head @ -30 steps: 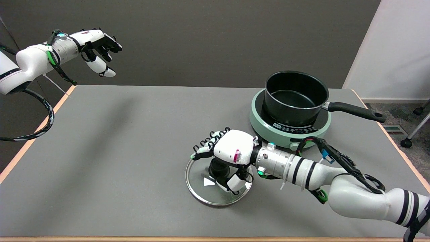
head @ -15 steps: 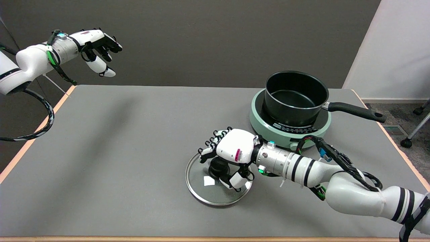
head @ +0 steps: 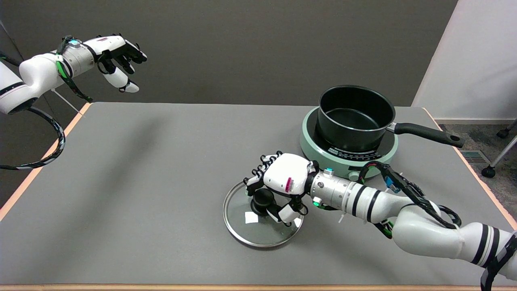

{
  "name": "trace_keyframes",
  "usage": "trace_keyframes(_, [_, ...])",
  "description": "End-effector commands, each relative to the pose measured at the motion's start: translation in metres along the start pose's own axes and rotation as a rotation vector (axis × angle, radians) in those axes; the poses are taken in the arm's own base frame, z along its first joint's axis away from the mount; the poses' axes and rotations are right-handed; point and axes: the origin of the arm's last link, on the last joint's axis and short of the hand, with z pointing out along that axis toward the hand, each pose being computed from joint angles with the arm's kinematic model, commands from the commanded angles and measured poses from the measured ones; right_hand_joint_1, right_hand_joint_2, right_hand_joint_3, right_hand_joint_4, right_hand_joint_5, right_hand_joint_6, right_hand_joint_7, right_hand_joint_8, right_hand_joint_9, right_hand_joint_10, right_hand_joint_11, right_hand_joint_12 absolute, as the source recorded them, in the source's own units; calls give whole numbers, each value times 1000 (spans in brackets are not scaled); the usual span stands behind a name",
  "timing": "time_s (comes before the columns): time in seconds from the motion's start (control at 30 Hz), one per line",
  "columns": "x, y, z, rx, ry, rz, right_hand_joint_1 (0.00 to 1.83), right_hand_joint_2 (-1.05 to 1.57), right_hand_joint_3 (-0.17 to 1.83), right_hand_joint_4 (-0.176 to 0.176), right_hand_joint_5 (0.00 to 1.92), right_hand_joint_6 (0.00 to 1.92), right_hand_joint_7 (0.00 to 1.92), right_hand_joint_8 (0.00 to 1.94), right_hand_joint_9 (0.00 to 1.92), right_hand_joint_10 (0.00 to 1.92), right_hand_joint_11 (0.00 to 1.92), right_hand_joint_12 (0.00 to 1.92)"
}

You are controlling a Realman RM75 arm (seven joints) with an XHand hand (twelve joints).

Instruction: Place the pot onto the induction cooker.

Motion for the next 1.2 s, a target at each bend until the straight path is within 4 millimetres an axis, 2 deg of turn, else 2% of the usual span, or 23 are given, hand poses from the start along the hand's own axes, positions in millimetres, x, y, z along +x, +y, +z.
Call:
trace_keyframes(0.03, [-4,1,-2,-3,-15,4,970,619,952,148,634,489,771,275,720,537,448,991])
trace_keyframes(0.13, [-6,0,-2,-2,-19,10,997,620,905,153,655,478,801,300,748,544,455,1008])
trace_keyframes(0.33, [-4,-2,-3,1,-12,15,967,637,861,165,697,637,849,480,808,634,485,1033])
trace_keyframes(0.5, [-2,-3,-3,3,-7,14,996,661,849,173,684,812,786,828,817,760,527,1042])
trace_keyframes(0.63, [-2,-3,-3,3,-3,15,1032,717,845,175,623,1015,710,1101,744,1001,557,1052])
trace_keyframes(0.67, [-2,-3,-3,4,-2,15,1288,1035,402,158,579,1152,730,1427,707,1106,572,1052])
trace_keyframes(0.7, [-1,-3,-3,3,0,14,1132,1170,265,56,608,1463,688,1541,686,1184,578,1074])
trace_keyframes(0.73, [0,-2,-4,2,2,12,1086,1198,261,38,601,1556,651,1593,672,1278,590,1072])
trace_keyframes(0.77, [0,-2,-4,1,6,11,1059,1213,294,42,571,1624,597,1667,662,1296,616,1030])
trace_keyframes(0.8, [1,-1,-4,0,9,9,1047,1224,302,43,556,1660,569,1708,627,1416,594,1055])
trace_keyframes(0.93, [4,0,-4,-1,17,2,1020,1234,358,30,509,1714,533,1822,555,1683,498,1289])
trace_keyframes(0.97, [4,0,-4,-2,17,2,1020,1225,379,31,507,1723,532,1827,539,1686,496,1329])
trace_keyframes(1.0, [4,1,-4,-2,18,2,1104,1208,397,77,462,1719,529,1823,530,1707,500,1342])
trace_keyframes(1.03, [4,1,-4,-2,18,3,1260,1091,586,154,417,1694,555,1816,523,1770,467,1430])
trace_keyframes(1.2, [5,1,-4,-4,20,3,1273,1050,636,176,431,1728,586,1795,552,1844,451,1535])
